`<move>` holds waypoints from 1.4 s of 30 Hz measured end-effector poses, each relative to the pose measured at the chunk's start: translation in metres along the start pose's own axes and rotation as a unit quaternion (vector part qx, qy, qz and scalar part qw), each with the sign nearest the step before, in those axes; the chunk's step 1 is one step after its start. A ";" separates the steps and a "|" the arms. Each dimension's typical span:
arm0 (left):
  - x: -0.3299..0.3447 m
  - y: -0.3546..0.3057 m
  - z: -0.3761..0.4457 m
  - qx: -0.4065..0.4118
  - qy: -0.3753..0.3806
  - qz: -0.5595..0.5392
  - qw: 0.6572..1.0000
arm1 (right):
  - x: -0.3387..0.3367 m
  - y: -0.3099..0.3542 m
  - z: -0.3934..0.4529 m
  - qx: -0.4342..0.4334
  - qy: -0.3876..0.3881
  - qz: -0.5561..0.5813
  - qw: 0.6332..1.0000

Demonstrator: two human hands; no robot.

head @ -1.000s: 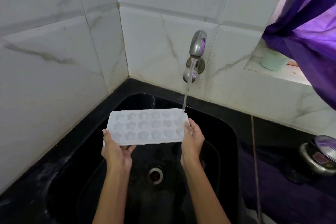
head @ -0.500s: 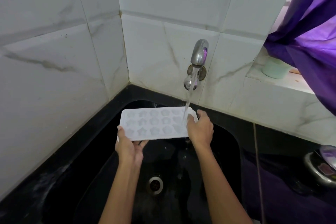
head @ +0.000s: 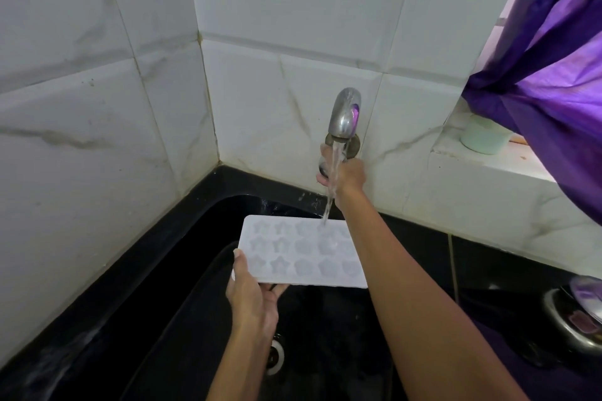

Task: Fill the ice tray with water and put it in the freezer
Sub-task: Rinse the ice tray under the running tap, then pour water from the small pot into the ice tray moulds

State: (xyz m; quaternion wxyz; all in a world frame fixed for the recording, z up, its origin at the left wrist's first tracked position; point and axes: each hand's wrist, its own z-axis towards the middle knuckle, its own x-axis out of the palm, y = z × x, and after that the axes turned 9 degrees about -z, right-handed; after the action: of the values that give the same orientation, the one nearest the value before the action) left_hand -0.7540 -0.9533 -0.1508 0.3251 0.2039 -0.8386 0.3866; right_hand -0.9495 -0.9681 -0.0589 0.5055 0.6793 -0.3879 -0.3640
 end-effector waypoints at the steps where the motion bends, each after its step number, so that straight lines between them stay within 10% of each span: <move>1: -0.001 0.000 0.000 -0.001 0.000 0.001 1.000 | -0.001 -0.001 0.001 0.018 0.020 0.055 0.998; 6: -0.006 -0.003 -0.003 0.000 -0.004 0.001 1.000 | -0.011 -0.005 -0.002 0.074 0.108 0.271 0.954; 12: -0.014 -0.011 -0.017 -0.002 -0.023 -0.003 1.000 | -0.014 0.001 -0.017 0.082 0.105 0.279 0.951; 19: -0.034 -0.029 -0.050 -0.002 -0.011 -0.011 1.000 | -0.045 -0.021 -0.082 -0.054 -0.025 -0.192 0.980; 29: -0.058 -0.035 -0.098 0.012 -0.002 -0.016 1.000 | -0.128 -0.085 -0.162 -0.096 -0.048 -0.389 0.915; 34: -0.066 -0.026 -0.123 0.012 -0.004 -0.014 1.000 | -0.135 -0.113 -0.194 0.039 0.062 -0.170 0.983; 42: -0.079 -0.009 -0.155 0.010 0.020 -0.012 1.000 | -0.154 -0.124 -0.225 0.002 -0.002 -0.108 0.994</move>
State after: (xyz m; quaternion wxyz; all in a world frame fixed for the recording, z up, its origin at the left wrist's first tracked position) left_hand -0.6328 -0.8310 -0.1256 0.3443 0.2092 -0.8257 0.3948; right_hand -0.7975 -0.7162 -0.1128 0.4612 0.7177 -0.3139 -0.4168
